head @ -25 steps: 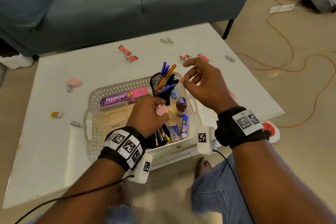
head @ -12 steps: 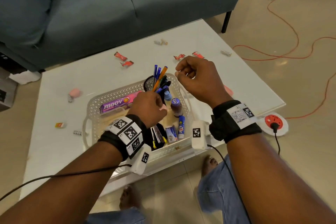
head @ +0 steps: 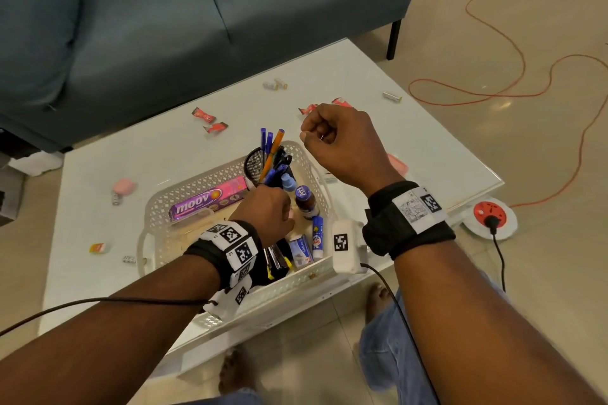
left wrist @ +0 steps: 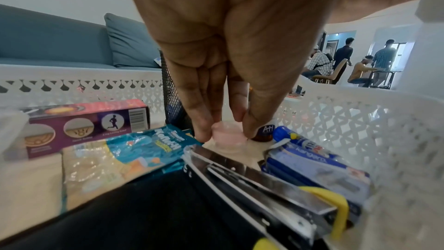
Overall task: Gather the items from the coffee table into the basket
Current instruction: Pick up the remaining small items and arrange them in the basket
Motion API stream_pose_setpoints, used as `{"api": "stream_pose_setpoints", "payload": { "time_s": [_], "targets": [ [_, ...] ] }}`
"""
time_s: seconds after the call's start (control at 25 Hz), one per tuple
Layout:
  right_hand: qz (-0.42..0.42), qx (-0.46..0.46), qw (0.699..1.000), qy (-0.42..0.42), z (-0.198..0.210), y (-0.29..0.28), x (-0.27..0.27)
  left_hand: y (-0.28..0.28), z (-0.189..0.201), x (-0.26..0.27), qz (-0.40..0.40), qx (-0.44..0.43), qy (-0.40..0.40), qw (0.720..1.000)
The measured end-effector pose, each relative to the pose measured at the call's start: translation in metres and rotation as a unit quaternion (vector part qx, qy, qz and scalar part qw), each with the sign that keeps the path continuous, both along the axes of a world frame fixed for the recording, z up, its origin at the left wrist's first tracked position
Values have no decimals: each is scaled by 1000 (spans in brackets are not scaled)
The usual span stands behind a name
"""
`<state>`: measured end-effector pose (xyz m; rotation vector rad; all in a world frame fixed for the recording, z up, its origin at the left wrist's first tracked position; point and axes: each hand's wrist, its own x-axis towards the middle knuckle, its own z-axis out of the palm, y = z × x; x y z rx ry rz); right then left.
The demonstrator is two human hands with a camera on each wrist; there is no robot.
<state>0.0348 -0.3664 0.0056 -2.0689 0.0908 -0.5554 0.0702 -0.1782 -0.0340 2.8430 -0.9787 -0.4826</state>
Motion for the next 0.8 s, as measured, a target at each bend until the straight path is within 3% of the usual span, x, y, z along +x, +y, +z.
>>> {"api": "stream_pose_setpoints", "payload": {
  "time_s": [0.24, 0.48, 0.64, 0.8],
  "targets": [
    [8, -9, 1000, 13, -2, 4, 2, 0, 1, 4, 2, -5, 6, 1000],
    [11, -33, 998, 50, -6, -2, -2, 36, 35, -16, 35, -123, 49, 991],
    [22, -66, 994, 86, -12, 5, -1, 79, 51, -51, 88, -190, 89, 974],
    [53, -84, 992, 73, -5, 18, 0, 127, 57, -56, 187, -236, 62, 951]
  ]
}}
